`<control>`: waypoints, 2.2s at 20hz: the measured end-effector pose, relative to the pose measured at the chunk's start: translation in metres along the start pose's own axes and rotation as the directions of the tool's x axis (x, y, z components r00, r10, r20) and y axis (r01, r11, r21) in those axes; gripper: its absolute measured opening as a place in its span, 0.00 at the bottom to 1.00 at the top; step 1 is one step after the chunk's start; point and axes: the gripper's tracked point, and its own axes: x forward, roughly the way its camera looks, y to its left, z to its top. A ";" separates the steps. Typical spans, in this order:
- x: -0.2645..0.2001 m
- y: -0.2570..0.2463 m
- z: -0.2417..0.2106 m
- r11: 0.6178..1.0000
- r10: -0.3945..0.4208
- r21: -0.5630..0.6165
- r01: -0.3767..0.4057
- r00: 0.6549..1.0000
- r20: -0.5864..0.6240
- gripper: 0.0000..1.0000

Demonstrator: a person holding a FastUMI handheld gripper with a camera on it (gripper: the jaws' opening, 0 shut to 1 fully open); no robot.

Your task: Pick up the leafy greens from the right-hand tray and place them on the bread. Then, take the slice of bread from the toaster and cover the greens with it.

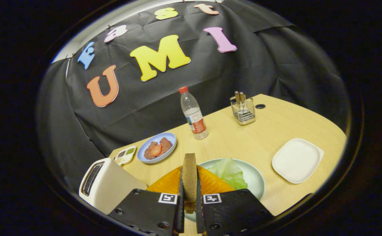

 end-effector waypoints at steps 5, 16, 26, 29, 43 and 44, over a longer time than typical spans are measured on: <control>0.005 -0.024 -0.003 1.000 -0.023 -0.009 0.023 1.000 -0.001 0.16; 0.018 -0.069 -0.011 0.998 -0.066 -0.003 0.066 0.997 -0.034 0.52; -0.023 -0.081 0.003 0.997 -0.066 -0.026 0.066 0.997 0.030 0.73; -0.048 -0.077 0.010 0.994 -0.062 -0.084 0.067 0.996 0.067 0.83; -0.194 0.008 0.049 0.947 0.028 -0.311 0.079 0.946 0.323 0.96; -0.203 0.011 0.052 0.948 0.028 -0.309 0.083 0.940 0.340 0.96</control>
